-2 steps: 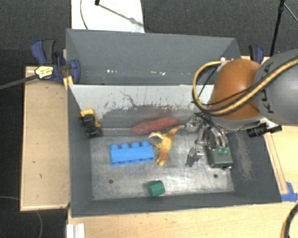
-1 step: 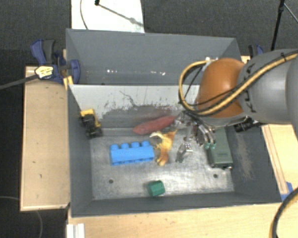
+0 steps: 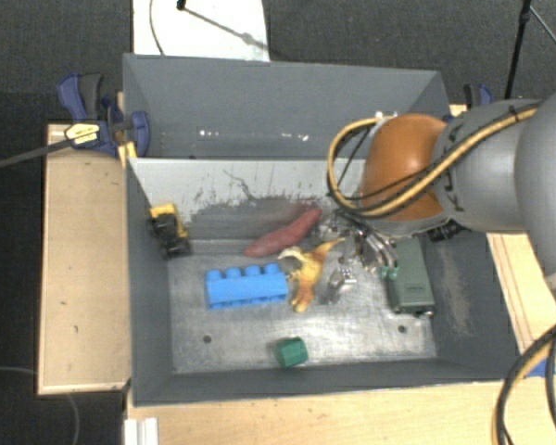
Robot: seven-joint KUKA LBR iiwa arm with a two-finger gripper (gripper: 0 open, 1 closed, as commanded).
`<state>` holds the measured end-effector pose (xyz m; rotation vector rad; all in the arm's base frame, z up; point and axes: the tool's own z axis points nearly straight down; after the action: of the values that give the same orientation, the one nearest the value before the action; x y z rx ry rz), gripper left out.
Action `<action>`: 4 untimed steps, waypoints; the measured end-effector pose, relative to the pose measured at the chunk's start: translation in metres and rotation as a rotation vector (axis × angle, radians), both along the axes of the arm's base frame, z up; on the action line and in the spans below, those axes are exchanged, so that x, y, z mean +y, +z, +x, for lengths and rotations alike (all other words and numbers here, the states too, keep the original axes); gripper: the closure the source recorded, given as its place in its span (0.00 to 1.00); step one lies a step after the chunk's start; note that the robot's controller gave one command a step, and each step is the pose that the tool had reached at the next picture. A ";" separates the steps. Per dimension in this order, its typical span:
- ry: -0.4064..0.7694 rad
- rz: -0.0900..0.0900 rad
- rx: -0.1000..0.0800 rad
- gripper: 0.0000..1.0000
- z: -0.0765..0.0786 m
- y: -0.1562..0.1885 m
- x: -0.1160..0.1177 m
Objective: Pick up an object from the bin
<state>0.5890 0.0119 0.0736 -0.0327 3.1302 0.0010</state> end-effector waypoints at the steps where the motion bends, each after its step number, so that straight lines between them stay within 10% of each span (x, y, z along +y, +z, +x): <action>1: -0.009 0.000 -0.001 1.00 -0.001 0.001 0.010; 4: 0.048 -0.001 0.009 1.00 -0.017 0.081 0.019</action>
Offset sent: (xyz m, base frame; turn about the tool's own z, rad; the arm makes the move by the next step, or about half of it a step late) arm 0.0000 0.0000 0.0000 0.0000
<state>0.5721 0.0312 0.1549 -0.1079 3.1380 -0.0001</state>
